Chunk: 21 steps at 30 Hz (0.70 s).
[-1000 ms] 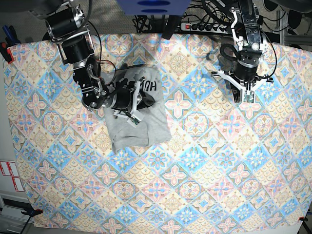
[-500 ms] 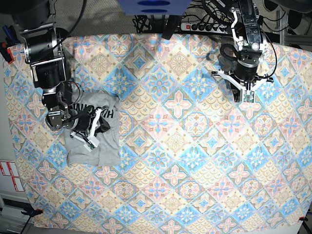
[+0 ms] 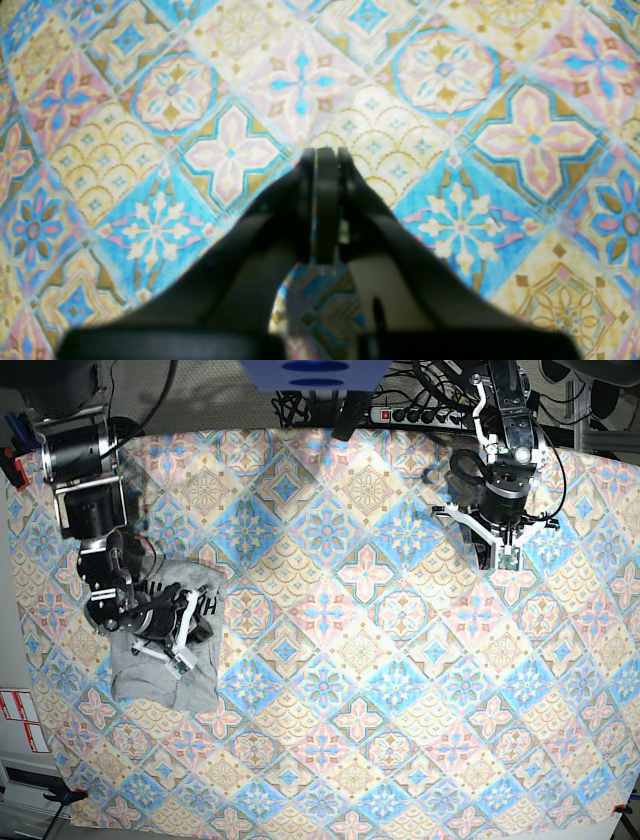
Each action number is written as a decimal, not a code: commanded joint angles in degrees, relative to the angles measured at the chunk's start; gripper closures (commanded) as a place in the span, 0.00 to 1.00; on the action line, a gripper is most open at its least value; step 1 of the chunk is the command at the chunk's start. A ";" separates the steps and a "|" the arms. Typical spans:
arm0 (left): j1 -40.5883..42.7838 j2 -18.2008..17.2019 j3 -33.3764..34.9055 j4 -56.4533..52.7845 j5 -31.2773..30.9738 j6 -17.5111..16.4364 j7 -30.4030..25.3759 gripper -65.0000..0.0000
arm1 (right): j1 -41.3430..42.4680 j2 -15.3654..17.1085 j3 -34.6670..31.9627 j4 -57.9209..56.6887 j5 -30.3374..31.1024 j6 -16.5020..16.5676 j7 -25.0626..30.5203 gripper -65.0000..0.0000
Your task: Fold the T-shirt properly
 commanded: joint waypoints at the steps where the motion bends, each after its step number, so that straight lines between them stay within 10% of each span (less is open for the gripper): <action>1: -0.14 -0.28 -0.05 1.10 -0.08 0.21 -1.35 1.00 | -1.28 0.67 0.23 2.11 0.25 0.19 0.10 0.95; 6: -0.49 -0.28 0.13 1.27 -0.08 0.21 -1.35 1.00 | -5.59 -4.69 0.32 4.57 0.16 0.19 0.10 0.95; 14: -0.32 -0.55 1.62 1.27 -0.08 0.21 -1.35 1.00 | -8.05 -4.51 1.11 7.03 0.34 0.19 1.41 0.95; 21: 1.26 -0.72 1.62 1.71 -0.08 0.12 -1.35 1.00 | -20.36 -4.51 16.94 29.45 0.43 0.19 -7.64 0.95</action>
